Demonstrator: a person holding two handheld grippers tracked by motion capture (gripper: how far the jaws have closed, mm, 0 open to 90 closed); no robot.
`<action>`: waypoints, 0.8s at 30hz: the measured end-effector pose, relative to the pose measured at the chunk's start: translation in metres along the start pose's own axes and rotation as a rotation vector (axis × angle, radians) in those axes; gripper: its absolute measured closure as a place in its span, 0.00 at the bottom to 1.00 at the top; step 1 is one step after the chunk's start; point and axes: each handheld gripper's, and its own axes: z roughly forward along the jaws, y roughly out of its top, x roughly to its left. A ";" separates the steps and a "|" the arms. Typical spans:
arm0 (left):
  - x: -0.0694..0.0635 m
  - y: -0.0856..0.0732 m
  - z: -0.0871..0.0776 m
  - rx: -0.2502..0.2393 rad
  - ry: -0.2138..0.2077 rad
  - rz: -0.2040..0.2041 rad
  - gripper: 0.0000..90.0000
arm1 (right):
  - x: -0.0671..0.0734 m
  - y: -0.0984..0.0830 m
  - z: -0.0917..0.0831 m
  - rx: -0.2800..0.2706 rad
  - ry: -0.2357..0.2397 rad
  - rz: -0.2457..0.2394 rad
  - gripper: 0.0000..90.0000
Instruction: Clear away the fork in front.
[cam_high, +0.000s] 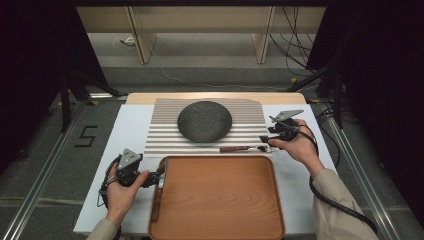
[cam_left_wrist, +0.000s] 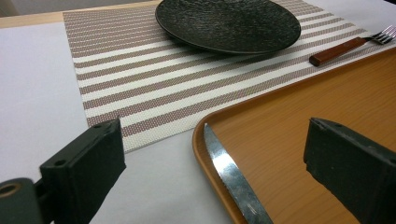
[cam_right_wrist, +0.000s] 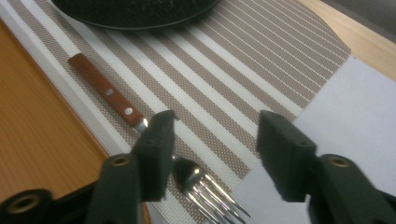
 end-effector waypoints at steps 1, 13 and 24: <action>0.000 0.000 0.000 0.000 0.000 0.000 0.05 | 0.000 0.000 0.000 -0.010 0.006 -0.010 0.45; 0.000 0.001 -0.001 -0.014 -0.016 0.006 0.04 | 0.014 -0.014 -0.018 -0.166 0.052 0.046 0.26; -0.004 0.002 0.003 -0.016 -0.024 0.016 0.04 | 0.043 -0.053 -0.048 -0.340 0.049 0.100 0.22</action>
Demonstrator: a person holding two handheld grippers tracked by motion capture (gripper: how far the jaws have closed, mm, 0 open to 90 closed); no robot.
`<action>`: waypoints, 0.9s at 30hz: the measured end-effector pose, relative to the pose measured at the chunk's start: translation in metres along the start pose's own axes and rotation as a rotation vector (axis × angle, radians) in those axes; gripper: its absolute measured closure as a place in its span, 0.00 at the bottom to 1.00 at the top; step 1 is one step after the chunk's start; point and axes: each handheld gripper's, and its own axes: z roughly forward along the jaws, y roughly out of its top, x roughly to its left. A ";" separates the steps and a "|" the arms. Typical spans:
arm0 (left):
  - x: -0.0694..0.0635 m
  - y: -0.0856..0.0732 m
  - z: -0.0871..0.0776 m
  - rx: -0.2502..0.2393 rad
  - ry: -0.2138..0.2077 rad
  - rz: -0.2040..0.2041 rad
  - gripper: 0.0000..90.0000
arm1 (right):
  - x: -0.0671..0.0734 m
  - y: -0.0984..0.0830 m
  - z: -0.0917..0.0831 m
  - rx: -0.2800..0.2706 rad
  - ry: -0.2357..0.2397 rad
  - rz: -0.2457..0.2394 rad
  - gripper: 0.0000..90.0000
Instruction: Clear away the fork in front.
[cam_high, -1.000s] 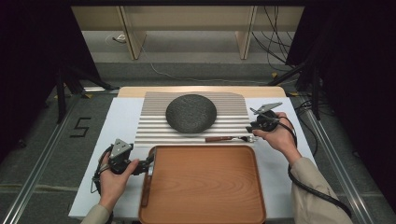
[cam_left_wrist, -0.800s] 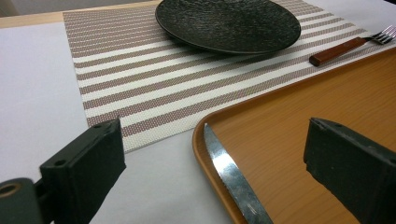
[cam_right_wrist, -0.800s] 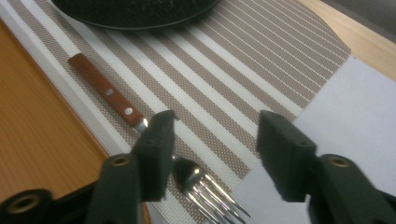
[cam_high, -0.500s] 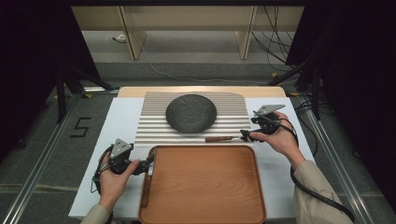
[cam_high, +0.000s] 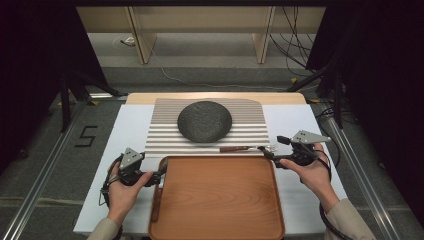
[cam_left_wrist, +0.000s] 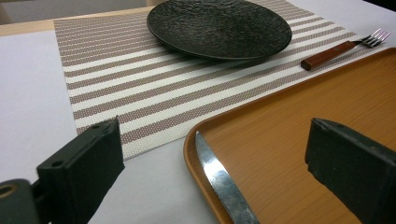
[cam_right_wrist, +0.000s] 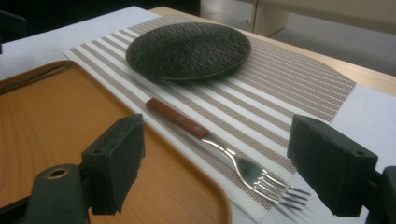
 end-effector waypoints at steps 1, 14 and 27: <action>0.000 0.000 0.000 0.001 0.000 0.000 0.04 | 0.003 -0.002 -0.002 -0.004 0.002 -0.005 0.22; 0.001 0.002 -0.001 -0.008 -0.006 0.000 0.04 | 0.025 -0.012 -0.015 -0.049 -0.010 -0.050 0.22; -0.017 0.043 0.023 0.032 -0.149 0.149 0.05 | 0.033 -0.029 -0.033 -0.050 -0.012 -0.047 0.22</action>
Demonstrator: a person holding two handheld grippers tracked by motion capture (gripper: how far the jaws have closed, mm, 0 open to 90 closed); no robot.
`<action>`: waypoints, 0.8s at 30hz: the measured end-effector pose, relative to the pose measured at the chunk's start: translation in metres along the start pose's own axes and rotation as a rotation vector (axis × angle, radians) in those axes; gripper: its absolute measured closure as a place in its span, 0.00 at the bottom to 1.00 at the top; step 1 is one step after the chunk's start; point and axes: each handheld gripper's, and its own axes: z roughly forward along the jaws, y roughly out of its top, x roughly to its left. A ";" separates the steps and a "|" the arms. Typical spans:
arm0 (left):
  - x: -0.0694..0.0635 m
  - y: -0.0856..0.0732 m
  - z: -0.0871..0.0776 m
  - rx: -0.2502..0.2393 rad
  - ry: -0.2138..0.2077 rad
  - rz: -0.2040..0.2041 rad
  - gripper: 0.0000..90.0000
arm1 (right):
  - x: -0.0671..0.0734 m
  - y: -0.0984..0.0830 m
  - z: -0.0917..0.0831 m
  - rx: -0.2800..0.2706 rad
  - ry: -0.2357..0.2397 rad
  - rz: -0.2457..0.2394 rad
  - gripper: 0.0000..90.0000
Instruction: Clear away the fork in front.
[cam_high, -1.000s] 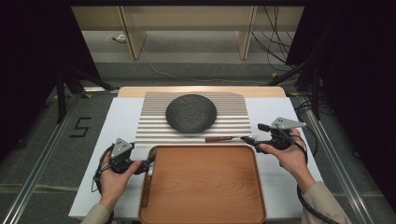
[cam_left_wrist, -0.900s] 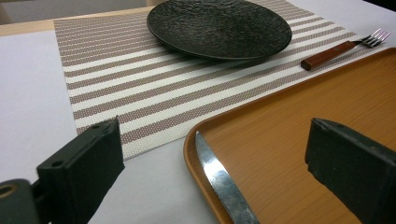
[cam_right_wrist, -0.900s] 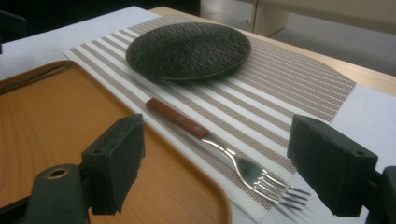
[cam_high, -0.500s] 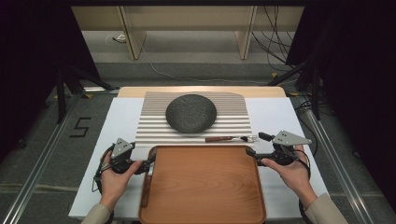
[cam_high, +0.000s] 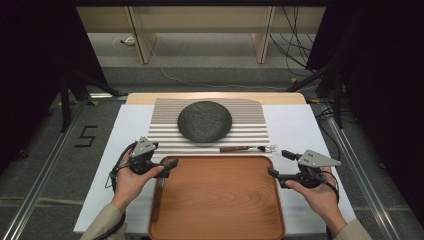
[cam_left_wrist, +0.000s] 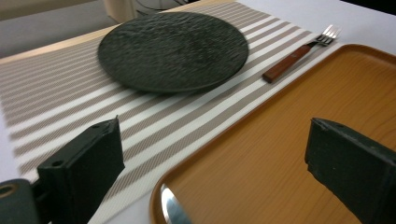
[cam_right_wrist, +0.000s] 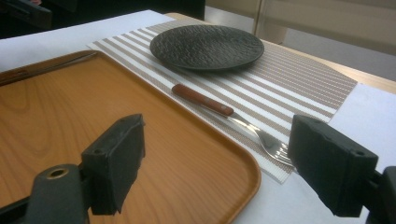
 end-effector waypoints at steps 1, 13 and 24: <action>-0.002 0.005 0.003 0.002 -0.012 0.011 0.05 | 0.000 -0.001 -0.002 -0.002 -0.002 -0.001 0.22; -0.029 0.057 0.076 0.062 -0.140 0.156 0.15 | 0.001 -0.005 -0.004 0.001 -0.005 0.004 0.22; -0.055 0.069 0.141 0.177 -0.211 0.249 0.22 | 0.000 -0.007 -0.004 0.004 0.000 0.011 0.22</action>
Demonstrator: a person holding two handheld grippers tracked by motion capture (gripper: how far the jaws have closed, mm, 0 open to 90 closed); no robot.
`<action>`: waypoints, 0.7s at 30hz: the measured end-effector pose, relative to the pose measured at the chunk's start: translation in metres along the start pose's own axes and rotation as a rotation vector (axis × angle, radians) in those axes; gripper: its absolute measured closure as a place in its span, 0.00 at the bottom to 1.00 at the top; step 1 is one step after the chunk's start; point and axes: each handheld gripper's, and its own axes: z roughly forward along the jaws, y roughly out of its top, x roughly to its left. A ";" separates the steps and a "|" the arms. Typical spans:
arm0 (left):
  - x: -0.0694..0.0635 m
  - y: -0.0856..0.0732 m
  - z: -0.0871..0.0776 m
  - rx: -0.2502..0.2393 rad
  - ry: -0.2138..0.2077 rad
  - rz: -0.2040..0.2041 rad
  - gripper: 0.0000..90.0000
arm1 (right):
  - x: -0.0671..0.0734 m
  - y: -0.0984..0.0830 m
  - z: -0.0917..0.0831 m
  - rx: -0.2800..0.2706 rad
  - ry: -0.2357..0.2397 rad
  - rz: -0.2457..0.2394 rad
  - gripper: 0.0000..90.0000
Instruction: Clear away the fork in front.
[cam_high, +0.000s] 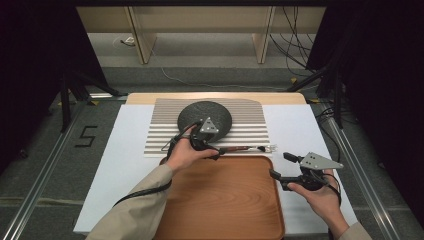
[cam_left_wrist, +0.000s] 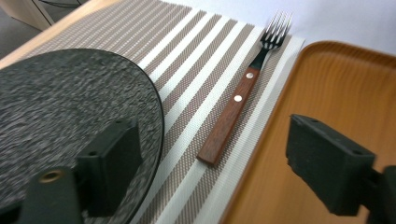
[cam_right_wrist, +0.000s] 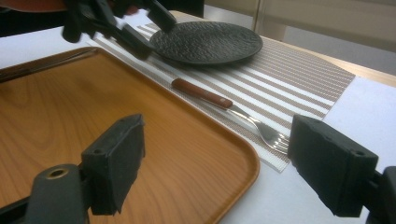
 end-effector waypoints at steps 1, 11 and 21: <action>0.000 0.000 0.004 0.007 -0.001 -0.001 0.22 | 0.000 0.000 0.000 0.000 0.001 -0.001 0.22; -0.001 -0.002 0.026 0.066 -0.008 0.049 0.30 | 0.000 -0.001 0.001 0.006 0.006 -0.002 0.22; -0.002 0.002 0.032 0.075 -0.010 0.067 0.34 | 0.001 -0.001 0.002 0.008 0.007 -0.001 0.22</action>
